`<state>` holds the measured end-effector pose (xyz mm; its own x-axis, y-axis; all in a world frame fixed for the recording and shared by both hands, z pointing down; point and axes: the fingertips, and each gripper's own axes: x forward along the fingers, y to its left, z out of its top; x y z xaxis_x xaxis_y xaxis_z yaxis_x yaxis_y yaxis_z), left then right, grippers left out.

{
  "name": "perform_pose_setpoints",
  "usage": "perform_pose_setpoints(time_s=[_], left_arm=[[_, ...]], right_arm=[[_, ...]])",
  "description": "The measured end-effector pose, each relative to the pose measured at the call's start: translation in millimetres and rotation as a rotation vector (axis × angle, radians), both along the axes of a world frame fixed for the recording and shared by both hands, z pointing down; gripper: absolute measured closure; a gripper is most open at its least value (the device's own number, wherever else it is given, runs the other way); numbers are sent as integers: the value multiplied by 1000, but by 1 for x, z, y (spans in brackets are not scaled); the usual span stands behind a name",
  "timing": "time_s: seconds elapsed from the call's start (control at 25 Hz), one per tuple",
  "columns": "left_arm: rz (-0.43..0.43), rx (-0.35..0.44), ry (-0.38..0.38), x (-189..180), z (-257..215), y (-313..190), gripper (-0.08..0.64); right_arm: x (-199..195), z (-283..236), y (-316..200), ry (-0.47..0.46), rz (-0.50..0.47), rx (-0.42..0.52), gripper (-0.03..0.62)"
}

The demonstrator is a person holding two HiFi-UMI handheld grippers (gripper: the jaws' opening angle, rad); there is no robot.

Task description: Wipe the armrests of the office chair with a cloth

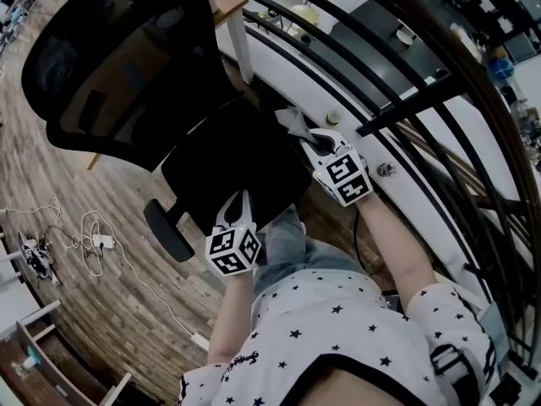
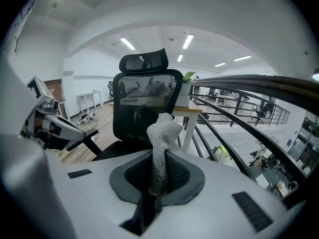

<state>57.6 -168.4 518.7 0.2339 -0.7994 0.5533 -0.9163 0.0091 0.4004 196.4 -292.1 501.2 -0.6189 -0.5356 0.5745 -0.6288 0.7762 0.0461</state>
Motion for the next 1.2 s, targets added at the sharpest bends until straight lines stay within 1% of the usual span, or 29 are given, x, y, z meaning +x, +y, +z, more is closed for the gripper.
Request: perform_pose_setpoints(time_s=[0.28,0.56,1.0,1.2], left_arm=[[-5,-52,21,-15,19,-25,555],[7,-73,41,-17,30,-48,555],[18,-125,62,-27,52,-70,555],[15,-140,66,-31,63,-73,555]], right_arm=[[-17,21,-44,47,-15,-26,558],[-26,47,-78,113,-52,-32,558],[-57,91,-130,228,-130,-33,558],[-63,113,-145,274,-151,-35,558]])
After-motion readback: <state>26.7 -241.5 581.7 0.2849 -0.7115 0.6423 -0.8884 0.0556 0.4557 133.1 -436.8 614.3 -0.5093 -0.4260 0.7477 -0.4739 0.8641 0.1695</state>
